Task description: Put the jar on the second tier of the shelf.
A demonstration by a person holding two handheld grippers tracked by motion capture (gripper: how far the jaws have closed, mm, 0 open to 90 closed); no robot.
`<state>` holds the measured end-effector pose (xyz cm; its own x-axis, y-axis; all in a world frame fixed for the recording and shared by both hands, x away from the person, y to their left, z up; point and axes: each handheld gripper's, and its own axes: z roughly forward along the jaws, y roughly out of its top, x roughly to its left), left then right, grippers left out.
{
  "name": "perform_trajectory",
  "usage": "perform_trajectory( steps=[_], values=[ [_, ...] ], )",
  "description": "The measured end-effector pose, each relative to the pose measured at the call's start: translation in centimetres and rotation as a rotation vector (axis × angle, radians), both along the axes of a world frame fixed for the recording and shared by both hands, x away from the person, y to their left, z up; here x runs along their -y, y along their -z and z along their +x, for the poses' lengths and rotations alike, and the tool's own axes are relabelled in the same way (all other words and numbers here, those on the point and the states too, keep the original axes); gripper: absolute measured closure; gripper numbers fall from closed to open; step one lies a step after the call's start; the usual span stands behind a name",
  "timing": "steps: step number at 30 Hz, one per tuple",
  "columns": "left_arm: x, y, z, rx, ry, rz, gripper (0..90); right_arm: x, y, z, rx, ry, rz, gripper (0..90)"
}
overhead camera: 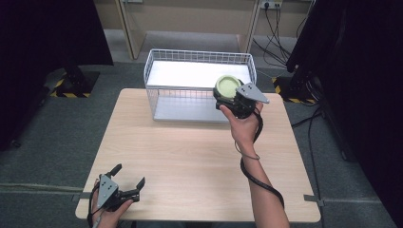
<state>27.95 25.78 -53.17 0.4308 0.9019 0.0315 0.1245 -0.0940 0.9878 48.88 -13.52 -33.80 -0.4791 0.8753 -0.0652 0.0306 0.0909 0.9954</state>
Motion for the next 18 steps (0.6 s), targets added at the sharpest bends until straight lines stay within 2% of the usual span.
perform_trajectory(
  steps=[18],
  values=[
    [0.0, 0.0, 0.0, 0.001, 0.000, 0.001, 0.9, -1.4, -1.6, 2.7, -0.006, 0.023, -0.007, 11.5]
  ],
)
